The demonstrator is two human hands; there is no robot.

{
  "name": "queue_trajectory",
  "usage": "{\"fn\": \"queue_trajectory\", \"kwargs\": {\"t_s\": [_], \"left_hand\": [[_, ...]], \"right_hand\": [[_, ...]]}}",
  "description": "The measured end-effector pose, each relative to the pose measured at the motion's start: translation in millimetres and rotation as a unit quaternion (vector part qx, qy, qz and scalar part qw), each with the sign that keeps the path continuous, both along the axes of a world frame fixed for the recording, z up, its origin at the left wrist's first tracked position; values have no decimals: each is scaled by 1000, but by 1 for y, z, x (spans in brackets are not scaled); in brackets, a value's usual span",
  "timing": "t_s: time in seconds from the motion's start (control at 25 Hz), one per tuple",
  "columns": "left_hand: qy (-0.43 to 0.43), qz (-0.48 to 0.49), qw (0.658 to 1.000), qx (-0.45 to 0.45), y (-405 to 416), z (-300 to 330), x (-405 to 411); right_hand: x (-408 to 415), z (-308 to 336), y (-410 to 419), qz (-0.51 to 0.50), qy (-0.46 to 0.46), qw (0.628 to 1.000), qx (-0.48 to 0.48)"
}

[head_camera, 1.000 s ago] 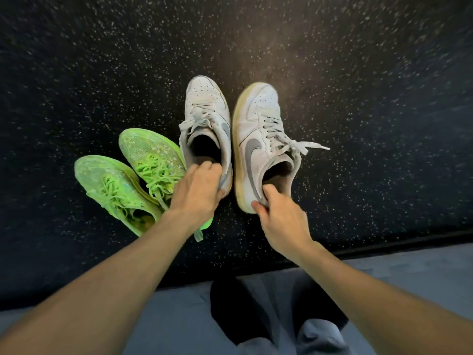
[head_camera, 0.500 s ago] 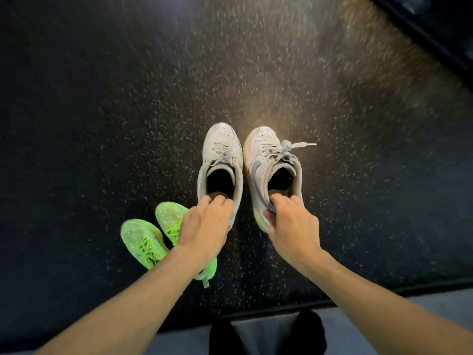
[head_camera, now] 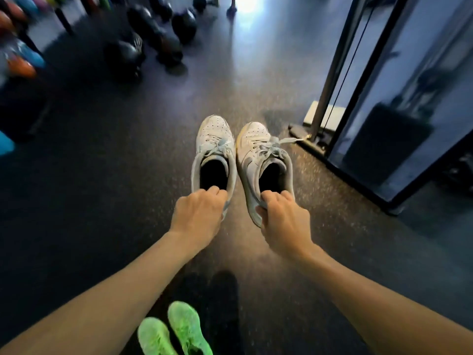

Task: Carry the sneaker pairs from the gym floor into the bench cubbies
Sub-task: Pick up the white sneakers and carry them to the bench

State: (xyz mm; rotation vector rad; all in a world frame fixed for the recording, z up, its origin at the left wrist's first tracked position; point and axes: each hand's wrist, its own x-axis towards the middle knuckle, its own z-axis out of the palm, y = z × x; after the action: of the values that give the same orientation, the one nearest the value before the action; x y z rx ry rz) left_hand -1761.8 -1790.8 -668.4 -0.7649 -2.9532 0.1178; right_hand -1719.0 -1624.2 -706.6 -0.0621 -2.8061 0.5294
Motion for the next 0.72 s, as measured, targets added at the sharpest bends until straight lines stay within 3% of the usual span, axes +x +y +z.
{"fn": "queue_trajectory", "kwargs": {"t_s": [0.36,0.56,0.72], "left_hand": [[230,-21,972,35,19,339,7],[300,-37,951,65,25,467,43],[342,-57,934,89,34,527,66]], "right_hand": [[-15,335,29,0,216,973,76],[20,472,40,-20,296,946,130],[48,540,52,-51,321,932,162]]}}
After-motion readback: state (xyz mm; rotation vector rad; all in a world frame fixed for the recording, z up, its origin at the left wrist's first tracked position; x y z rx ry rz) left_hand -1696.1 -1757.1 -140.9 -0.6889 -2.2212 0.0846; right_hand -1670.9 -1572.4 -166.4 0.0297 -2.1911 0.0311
